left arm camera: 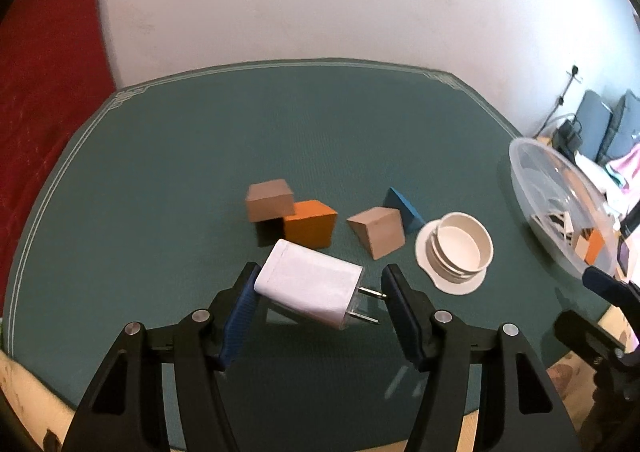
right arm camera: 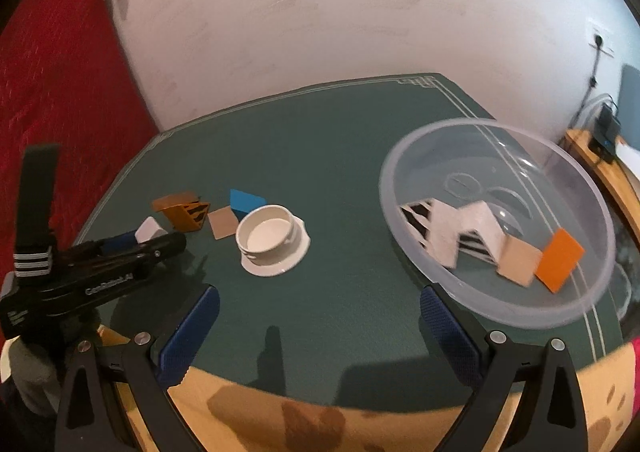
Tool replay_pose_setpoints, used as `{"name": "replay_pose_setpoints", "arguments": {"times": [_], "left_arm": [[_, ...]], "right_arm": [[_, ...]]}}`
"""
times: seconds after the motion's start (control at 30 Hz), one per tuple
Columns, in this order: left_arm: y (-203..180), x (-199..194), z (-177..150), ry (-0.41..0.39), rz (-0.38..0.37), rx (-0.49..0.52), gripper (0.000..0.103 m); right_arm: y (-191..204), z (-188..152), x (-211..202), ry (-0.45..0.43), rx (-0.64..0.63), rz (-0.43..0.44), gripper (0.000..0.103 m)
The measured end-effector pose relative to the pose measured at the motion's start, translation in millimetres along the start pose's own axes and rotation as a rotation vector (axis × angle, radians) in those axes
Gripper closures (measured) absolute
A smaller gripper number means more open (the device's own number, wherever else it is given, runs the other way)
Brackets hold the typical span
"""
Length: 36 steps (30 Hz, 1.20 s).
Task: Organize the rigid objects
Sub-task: 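Lift the white charger with the left gripper while the right gripper grasps the white bowl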
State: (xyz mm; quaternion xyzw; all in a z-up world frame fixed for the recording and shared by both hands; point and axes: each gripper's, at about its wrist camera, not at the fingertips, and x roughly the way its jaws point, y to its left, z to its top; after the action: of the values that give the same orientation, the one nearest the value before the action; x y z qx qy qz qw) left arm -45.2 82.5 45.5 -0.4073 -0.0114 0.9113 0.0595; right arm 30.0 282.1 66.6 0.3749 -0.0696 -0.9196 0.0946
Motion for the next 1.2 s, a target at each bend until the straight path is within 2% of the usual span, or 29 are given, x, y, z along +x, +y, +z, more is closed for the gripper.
{"name": "replay_pose_setpoints", "arguments": {"times": [0.2,0.4,0.63,0.8,1.1,1.2], "left_arm": [[19.2,-3.8,2.0,-0.015,0.006,-0.057,0.040],[23.5,-8.5,2.4,-0.031,0.009,-0.072,0.040],[25.9,-8.7,2.0,-0.035,0.008,-0.078,0.040],[25.2,-8.6,1.2,-0.030,0.010,-0.078,0.040],[24.5,-9.9,-1.1,-0.038,0.025,-0.073,0.040],[24.5,-10.6,-1.5,-0.041,0.029,-0.073,0.040]], "right_arm": [[17.5,13.7,20.3,0.029,-0.057,0.003,0.001],[34.8,26.4,45.9,0.081,-0.098,0.025,0.016],[42.2,31.7,73.8,0.132,-0.110,0.005,0.030],[44.6,34.1,78.3,0.137,-0.108,-0.006,0.032],[51.6,33.1,82.1,0.135,-0.154,-0.044,0.048],[52.9,31.8,79.9,0.131,-0.153,-0.047,0.048]]}}
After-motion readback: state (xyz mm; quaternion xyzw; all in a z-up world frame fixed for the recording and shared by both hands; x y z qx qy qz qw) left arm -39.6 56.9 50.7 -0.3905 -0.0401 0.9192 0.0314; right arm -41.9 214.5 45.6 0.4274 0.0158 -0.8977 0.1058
